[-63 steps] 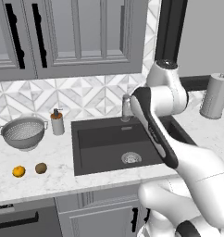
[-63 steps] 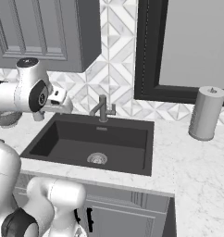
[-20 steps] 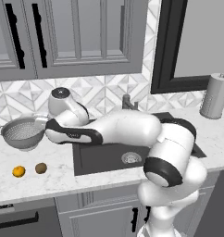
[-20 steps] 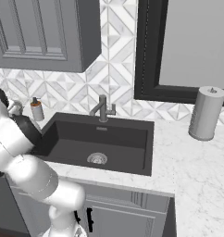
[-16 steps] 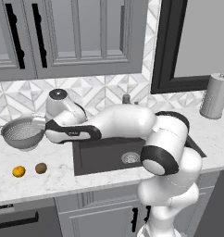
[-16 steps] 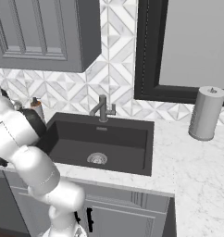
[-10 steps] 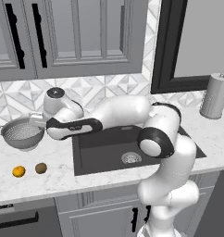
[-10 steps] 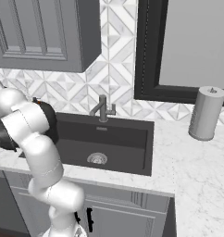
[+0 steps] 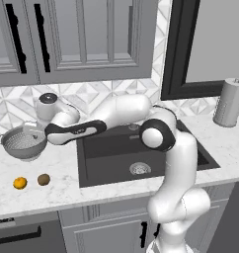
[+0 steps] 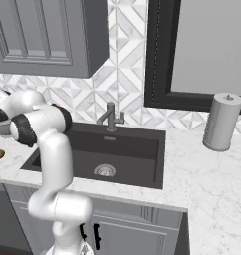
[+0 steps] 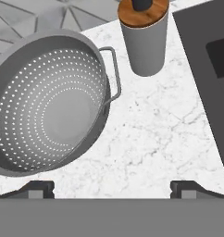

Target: Put the colander in the sink, put the kiwi, tangerine in the colander, and turn on the sink faucet and pour water over the colander.

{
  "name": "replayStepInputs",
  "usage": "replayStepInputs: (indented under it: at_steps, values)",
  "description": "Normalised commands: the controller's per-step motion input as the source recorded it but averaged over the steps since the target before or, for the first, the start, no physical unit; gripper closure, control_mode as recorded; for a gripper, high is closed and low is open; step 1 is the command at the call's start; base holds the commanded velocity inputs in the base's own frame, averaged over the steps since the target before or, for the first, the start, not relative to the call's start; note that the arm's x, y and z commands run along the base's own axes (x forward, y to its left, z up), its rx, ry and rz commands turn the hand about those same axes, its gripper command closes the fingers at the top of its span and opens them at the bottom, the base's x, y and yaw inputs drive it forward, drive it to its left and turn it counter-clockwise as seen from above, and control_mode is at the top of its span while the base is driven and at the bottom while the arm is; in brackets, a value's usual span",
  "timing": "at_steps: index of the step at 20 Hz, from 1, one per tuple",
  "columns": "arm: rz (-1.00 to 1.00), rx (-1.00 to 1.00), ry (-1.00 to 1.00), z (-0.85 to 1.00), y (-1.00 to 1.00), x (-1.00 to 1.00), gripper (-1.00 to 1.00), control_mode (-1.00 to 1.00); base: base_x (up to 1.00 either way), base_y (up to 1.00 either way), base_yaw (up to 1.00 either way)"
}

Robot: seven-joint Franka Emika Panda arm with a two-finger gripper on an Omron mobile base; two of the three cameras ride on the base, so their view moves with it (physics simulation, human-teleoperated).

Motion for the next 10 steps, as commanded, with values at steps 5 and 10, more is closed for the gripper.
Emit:
replayStepInputs:
  at_steps: [5,10]
  values:
    - [-0.06,0.00,0.04,-0.20,0.11,0.13,-1.00,-1.00,0.00,0.00,0.00]
    - [-0.12,0.00,0.03,-0.31,0.00,0.04,-1.00,-1.00,0.00,0.00,0.00]
